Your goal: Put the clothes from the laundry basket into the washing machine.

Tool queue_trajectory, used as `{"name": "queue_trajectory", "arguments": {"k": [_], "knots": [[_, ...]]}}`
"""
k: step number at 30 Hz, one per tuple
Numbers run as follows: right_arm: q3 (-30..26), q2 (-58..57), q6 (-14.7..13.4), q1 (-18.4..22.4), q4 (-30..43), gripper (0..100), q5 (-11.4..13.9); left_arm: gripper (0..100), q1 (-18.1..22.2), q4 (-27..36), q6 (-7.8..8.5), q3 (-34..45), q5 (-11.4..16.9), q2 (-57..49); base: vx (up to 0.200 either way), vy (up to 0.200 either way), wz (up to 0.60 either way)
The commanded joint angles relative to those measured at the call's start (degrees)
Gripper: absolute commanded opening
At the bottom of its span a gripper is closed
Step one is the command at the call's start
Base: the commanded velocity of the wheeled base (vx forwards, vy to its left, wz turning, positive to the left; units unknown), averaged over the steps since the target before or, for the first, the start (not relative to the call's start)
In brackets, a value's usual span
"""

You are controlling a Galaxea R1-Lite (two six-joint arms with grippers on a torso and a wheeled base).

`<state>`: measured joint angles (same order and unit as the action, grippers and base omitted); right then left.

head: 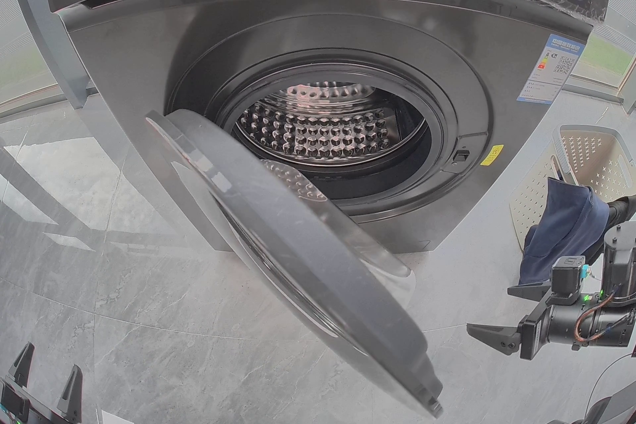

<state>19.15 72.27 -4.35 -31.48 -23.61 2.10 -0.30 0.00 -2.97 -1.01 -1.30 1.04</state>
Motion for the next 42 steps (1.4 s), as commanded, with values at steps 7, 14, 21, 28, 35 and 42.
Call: {"name": "queue_trajectory", "arguments": {"k": [7, 14, 21, 28, 35, 42], "knots": [[8.2, 7.9, -4.3, -2.7, -0.2, 100, -2.6, 100, 0.0, 0.0, -0.01, 0.9, 0.0, -0.7, -0.200, 0.000, 0.00], [17.0, 17.3, -4.6, -3.0, -0.4, 100, -6.8, 100, 0.0, 0.0, -0.01, 0.9, 0.0, -0.7, -0.029, 0.000, 0.00], [25.0, 24.5, -7.3, -2.4, -0.4, 100, -10.0, 100, 0.0, 0.1, -0.01, 0.9, 0.0, -0.7, 0.000, 0.000, 0.00], [25.9, 26.8, -7.3, -5.5, -0.4, 100, -9.9, 100, 0.0, 0.0, -0.01, 0.9, 0.0, -0.7, 0.000, 0.000, 0.00], [23.7, 26.3, -7.7, -8.4, -0.3, 100, -9.5, 100, 0.0, 0.1, -0.01, 0.9, 0.0, -0.7, 0.000, 0.000, 0.00], [24.2, 26.4, -7.8, -8.4, -0.4, 100, -9.6, 100, 0.0, 0.0, -0.01, 0.9, 0.0, -0.7, 0.000, 0.000, 0.00]]}}
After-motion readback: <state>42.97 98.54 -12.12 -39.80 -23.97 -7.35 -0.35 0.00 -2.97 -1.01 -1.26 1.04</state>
